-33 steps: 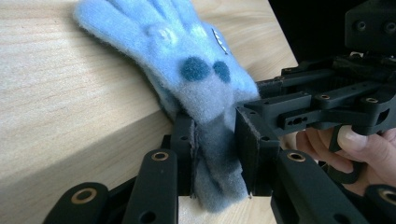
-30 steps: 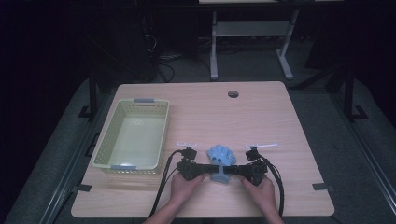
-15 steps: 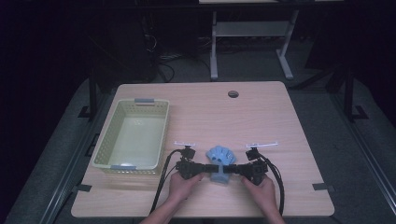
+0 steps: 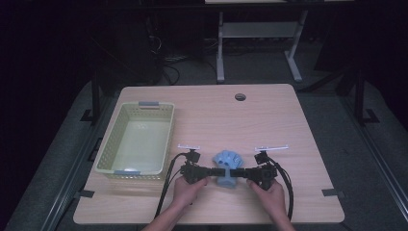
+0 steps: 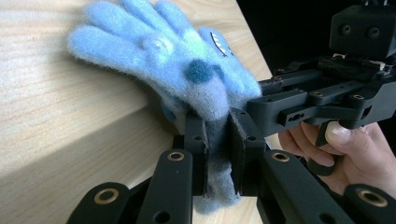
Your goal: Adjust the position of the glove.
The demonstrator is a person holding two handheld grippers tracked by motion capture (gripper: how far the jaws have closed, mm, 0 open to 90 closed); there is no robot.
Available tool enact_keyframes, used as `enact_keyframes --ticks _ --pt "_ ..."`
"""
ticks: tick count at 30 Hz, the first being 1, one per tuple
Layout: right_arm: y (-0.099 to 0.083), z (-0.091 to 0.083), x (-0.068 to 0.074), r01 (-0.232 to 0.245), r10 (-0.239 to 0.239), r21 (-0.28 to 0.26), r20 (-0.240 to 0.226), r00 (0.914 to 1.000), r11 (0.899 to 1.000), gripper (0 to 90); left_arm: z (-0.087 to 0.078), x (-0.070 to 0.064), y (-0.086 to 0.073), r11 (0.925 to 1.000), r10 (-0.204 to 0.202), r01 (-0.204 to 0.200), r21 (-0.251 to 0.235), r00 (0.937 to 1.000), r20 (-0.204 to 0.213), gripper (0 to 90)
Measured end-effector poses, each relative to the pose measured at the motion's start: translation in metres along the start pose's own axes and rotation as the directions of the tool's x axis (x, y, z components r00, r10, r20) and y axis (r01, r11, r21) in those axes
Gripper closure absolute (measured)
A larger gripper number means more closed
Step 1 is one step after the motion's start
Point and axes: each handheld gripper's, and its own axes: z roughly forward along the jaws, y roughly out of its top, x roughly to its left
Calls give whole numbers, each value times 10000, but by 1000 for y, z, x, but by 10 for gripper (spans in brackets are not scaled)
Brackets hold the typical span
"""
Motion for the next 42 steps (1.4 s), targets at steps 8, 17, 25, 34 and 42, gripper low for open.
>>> enact_keyframes --ticks 8,17,25,34,42 --pt "5 -9 11 238 -242 -341 -127 9996 9991 776 -11 -16 9 9987 499 -499 -105 9987 -38 787" --pt "13 -14 24 502 -517 -485 -302 9982 9976 776 -23 -26 17 9966 822 -821 -99 9966 4 786" --pt "22 -14 34 621 -643 -506 -419 9971 9968 776 -35 -31 22 9962 842 -842 -219 9964 -26 786" --pt "37 -14 48 972 -994 -485 -438 9941 9941 776 -50 -37 31 9941 1004 -1005 -416 9949 -47 785" --pt "46 -10 58 1080 -1111 -548 -575 9921 9926 776 -63 -38 36 9934 1027 -1029 -511 9947 -53 785"
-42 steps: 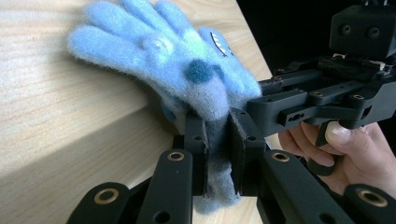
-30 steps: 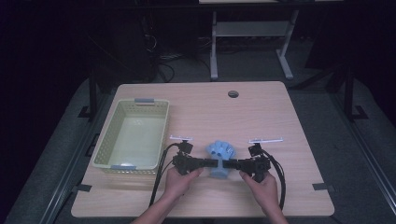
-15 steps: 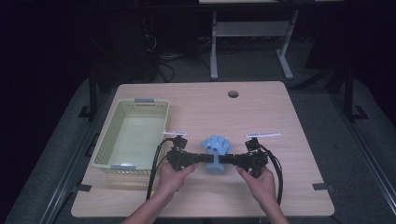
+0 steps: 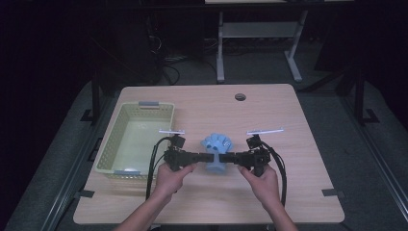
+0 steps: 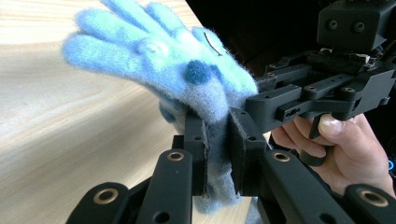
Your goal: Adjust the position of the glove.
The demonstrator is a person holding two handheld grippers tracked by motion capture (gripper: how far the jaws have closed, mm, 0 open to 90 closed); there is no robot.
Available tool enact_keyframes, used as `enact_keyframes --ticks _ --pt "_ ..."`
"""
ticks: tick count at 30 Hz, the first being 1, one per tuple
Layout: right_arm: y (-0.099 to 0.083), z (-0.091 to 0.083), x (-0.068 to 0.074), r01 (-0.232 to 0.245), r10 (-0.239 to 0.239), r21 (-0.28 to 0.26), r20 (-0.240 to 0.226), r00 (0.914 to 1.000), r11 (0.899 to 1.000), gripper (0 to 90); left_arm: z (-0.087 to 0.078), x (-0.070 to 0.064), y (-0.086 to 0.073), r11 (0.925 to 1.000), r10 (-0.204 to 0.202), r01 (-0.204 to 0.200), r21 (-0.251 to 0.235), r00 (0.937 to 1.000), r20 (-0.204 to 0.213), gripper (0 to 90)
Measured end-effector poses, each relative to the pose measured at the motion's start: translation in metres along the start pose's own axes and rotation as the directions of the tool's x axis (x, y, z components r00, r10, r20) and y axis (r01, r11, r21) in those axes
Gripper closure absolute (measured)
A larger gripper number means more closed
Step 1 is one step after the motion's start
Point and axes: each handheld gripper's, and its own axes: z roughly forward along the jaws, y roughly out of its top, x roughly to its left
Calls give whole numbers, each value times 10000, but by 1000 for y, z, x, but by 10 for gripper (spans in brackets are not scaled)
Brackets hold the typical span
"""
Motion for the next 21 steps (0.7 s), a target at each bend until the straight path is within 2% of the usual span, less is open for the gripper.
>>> enact_keyframes --ticks 9,21 --pt "9 6 8 69 -68 163 -88 9999 9998 776 -12 1 4 10000 50 -51 -43 10000 -83 784" --pt "16 12 7 118 -115 258 -119 9999 9996 776 -15 5 7 9999 71 -73 -105 9999 -149 783"
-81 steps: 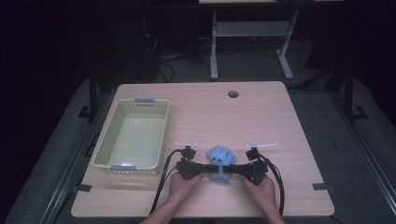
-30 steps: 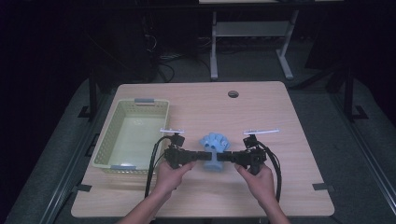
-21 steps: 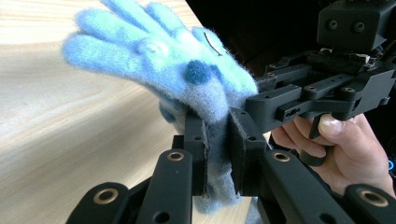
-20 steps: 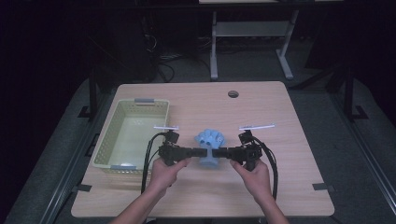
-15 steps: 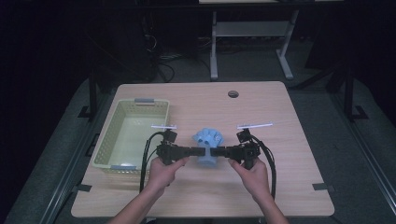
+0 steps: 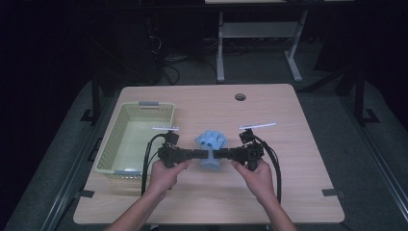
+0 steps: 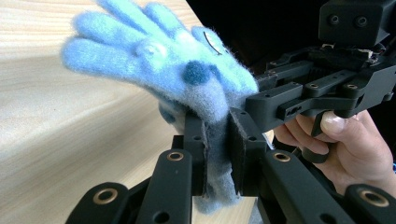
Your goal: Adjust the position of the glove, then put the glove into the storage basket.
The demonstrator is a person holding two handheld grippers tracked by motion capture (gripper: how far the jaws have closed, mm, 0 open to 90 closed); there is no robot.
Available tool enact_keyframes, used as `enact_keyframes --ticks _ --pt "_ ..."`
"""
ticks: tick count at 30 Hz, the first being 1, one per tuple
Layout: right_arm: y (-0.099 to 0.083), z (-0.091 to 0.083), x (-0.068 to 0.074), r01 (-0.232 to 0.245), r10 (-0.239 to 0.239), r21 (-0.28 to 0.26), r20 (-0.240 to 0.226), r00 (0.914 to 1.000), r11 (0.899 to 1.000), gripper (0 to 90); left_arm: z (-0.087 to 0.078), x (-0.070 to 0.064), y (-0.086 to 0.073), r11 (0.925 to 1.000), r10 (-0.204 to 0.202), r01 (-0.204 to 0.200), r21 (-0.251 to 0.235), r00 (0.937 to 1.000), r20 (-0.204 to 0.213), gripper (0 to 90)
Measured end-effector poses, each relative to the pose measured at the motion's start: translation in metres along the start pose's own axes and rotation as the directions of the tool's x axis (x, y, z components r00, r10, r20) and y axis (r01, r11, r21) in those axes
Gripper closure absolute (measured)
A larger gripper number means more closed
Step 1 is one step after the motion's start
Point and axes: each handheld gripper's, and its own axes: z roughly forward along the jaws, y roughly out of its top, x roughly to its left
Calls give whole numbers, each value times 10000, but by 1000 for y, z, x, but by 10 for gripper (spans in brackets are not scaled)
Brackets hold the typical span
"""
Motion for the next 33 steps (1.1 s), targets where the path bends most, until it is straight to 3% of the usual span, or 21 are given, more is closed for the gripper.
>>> enact_keyframes --ticks 15,33 --pt "6 4 4 132 -131 99 -29 9999 9999 776 -8 1 2 9999 -57 57 -107 10000 -3 783" --pt "31 33 24 529 -518 299 -358 9980 9982 776 -45 11 7 9976 -235 219 -651 9995 -234 782"
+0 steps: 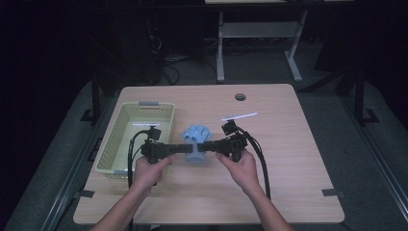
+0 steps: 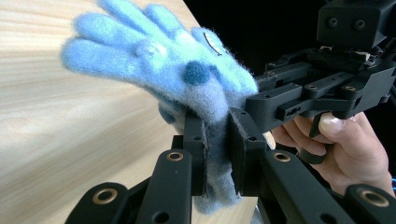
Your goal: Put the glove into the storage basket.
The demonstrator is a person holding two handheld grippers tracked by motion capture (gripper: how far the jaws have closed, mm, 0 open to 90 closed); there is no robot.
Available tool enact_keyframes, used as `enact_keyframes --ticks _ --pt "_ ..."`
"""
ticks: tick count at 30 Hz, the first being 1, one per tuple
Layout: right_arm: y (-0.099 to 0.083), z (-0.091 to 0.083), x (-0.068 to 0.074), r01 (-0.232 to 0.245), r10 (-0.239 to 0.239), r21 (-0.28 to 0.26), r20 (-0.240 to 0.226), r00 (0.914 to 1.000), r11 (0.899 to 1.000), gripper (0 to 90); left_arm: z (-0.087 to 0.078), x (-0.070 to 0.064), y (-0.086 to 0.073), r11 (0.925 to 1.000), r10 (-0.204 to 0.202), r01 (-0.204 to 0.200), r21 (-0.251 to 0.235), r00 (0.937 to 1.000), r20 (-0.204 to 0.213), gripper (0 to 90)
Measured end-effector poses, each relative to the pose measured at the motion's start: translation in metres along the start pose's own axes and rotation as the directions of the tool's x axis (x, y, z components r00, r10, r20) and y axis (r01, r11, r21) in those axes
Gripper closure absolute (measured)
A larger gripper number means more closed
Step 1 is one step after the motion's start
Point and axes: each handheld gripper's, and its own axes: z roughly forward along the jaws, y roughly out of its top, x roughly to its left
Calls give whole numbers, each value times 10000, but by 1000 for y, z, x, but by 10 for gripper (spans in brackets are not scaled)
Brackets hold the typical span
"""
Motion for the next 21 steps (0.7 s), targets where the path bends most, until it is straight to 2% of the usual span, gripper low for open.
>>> enact_keyframes --ticks 2,11,21 --pt "4 3 3 97 -98 -17 -26 9999 10000 776 -6 2 1 9998 -52 53 -175 10000 58 782" --pt "20 18 13 480 -480 14 -114 9988 9988 776 -25 8 7 9993 -115 114 -367 9999 -4 783" --pt "31 34 19 551 -547 98 -389 9977 9984 776 -45 15 12 9983 -163 152 -559 9997 -176 784"
